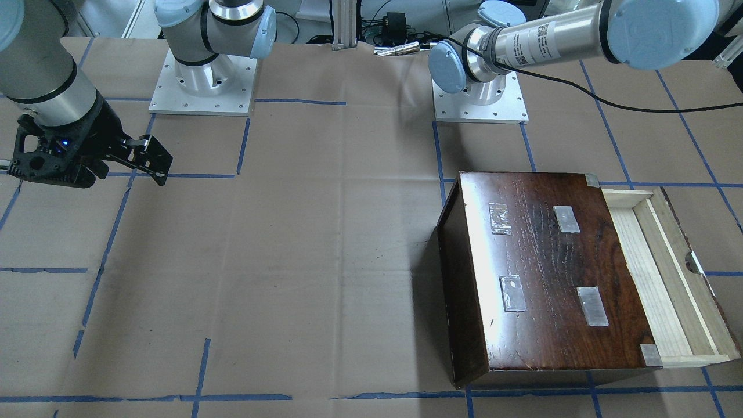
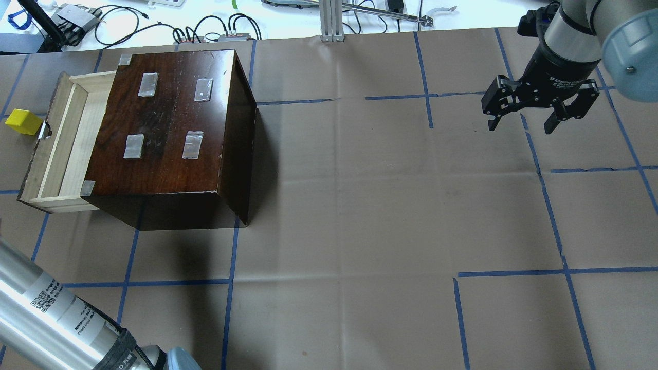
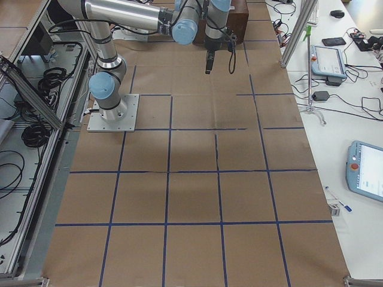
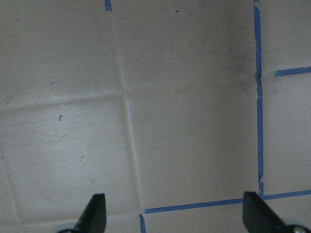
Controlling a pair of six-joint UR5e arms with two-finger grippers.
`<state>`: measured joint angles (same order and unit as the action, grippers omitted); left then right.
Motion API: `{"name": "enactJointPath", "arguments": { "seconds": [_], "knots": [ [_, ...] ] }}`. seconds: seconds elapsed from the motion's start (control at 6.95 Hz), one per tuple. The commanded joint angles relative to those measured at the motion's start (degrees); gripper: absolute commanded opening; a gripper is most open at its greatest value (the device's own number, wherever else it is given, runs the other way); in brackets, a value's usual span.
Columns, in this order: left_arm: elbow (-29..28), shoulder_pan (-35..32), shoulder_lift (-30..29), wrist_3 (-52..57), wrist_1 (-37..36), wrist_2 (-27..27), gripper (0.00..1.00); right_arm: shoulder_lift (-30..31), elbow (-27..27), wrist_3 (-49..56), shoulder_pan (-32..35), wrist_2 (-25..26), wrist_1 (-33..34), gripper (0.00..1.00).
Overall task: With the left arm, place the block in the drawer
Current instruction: 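Release the handle and move the left gripper over the yellow cube, then lower the left gripper and grasp the yellow cube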
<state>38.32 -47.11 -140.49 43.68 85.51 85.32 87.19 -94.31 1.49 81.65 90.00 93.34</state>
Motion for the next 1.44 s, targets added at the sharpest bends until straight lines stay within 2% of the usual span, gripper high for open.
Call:
{"name": "enactJointPath", "arguments": {
  "seconds": [0.0, 0.14, 0.29, 1.15, 1.3],
  "knots": [
    [-11.6, 0.0, -8.1, 0.2, 4.6, -0.2, 0.99, 0.0, 0.0, 0.0, 0.0, 0.0, 0.0, 1.0],
    [-14.7, -0.5, -11.2, 0.3, 5.1, -0.2, 0.99, 0.0, 0.0, -0.1, 0.0, 0.0, 0.0, 1.0],
    [-15.4, -0.7, -13.4, 0.3, 5.1, -0.5, 0.99, 0.0, 0.0, 0.0, 0.0, 0.0, 0.0, 1.0],
    [-15.5, -0.9, -19.0, 1.1, 4.3, 0.0, 0.98, 0.0, 0.0, 0.0, 0.0, 0.0, 0.0, 1.0],
    [-15.5, -0.9, -19.0, 1.1, 4.2, 0.0, 0.82, 0.0, 0.0, 0.0, 0.0, 0.0, 0.0, 1.0]
  ]
}}
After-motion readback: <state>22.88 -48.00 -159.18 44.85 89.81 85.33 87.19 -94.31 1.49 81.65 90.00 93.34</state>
